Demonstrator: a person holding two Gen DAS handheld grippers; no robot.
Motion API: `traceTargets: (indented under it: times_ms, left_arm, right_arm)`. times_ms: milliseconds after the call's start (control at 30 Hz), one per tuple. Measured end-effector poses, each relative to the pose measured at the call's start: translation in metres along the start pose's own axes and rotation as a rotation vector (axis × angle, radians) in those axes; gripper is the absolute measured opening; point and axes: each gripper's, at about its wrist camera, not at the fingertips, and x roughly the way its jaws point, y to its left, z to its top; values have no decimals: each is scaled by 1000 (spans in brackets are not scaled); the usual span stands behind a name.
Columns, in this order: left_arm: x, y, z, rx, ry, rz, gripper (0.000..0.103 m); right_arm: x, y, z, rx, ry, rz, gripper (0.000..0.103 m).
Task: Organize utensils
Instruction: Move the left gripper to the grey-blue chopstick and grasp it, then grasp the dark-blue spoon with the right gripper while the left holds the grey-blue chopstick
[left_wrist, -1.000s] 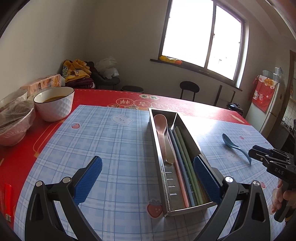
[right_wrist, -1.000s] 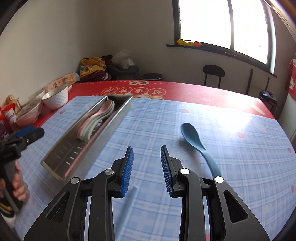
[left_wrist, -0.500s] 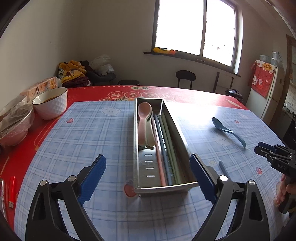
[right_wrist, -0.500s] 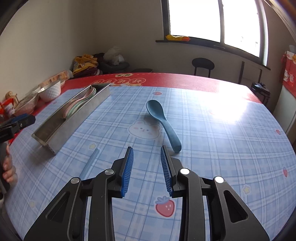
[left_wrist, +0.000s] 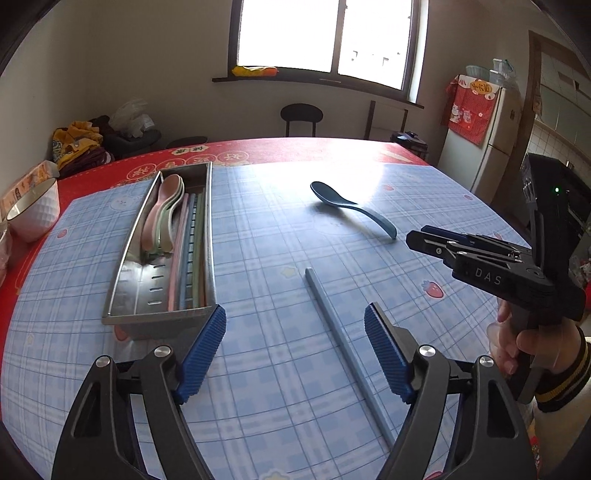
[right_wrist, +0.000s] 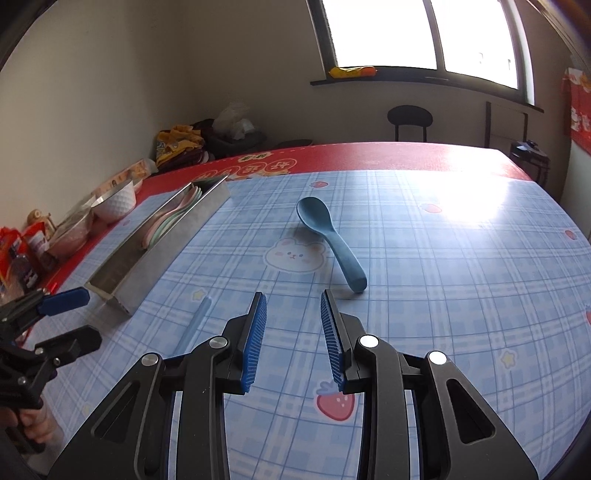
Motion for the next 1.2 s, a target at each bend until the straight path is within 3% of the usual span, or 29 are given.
traceTargets:
  times_ms: [200, 333, 700, 767, 833, 900, 1200]
  left_arm:
    - [29, -18, -7, 16, 105, -23, 59]
    - [37, -27, -13, 38, 148, -29, 38]
    - [56, -35, -12, 104, 211, -10, 36]
    - [58, -34, -9, 118, 210, 3, 29]
    - [59, -32, -7, 125, 209, -1, 11]
    - [60, -29, -6, 131, 208, 5, 7]
    - [60, -23, -6, 179, 193, 2, 7]
  right_arm:
    - [-2, -7, 0, 35, -10, 30, 31]
    - [-3, -7, -1, 32, -16, 51, 31]
    - [-7, -19, -1, 87, -37, 101, 33]
    - [-7, -18, -1, 85, -37, 101, 33]
    - [-7, -18, -1, 86, -38, 102, 33]
    - [-7, -19, -1, 88, -38, 104, 33]
    - [-7, -24, -1, 109, -34, 113, 33]
